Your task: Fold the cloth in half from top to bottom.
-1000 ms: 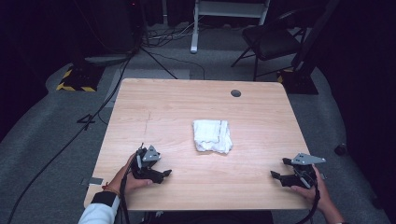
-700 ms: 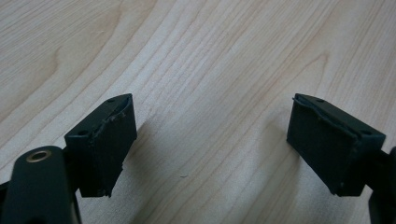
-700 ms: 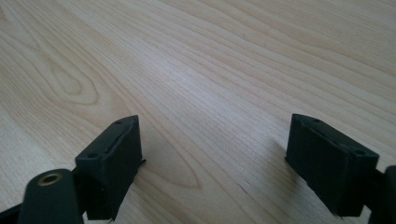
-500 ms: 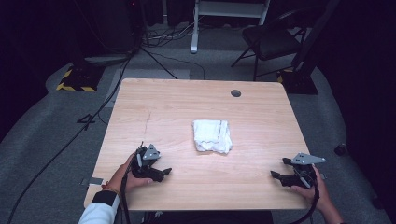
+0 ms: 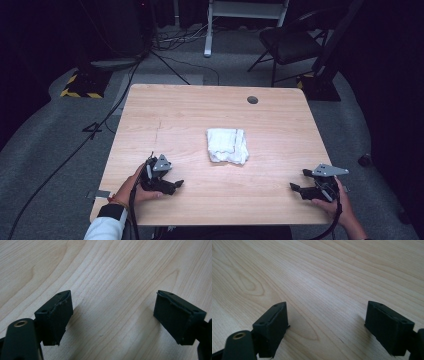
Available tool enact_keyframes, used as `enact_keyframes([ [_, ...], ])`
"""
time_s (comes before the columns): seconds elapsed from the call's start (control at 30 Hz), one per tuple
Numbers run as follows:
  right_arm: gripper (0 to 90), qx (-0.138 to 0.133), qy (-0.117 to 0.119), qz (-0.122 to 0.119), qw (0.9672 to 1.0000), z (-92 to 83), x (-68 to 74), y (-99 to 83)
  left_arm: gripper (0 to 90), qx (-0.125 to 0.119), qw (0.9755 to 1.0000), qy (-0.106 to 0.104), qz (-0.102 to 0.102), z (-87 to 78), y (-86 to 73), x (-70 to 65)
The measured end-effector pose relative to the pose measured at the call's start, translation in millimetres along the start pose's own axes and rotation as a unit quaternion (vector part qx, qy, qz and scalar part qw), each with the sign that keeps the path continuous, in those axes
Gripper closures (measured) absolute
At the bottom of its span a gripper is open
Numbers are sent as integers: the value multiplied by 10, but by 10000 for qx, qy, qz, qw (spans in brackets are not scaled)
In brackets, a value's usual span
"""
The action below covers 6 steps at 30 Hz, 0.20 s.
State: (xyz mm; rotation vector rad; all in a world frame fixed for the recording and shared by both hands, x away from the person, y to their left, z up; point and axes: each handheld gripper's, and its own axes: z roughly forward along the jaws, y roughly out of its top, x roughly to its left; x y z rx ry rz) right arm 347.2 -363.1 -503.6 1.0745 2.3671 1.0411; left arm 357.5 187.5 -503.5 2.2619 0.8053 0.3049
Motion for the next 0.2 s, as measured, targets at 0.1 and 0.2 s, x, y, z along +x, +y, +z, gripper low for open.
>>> enact_keyframes([
  [0.1, 186, -1, -3, 3, 10000, -1, -1, -1, 160, 5, 10000, 3, 5, -1, 0, 0],
  [0.2, 186, -1, -2, 0, 10000, -1, -1, -1, 160, 0, 10000, 4, 2, -1, 0, -1],
])
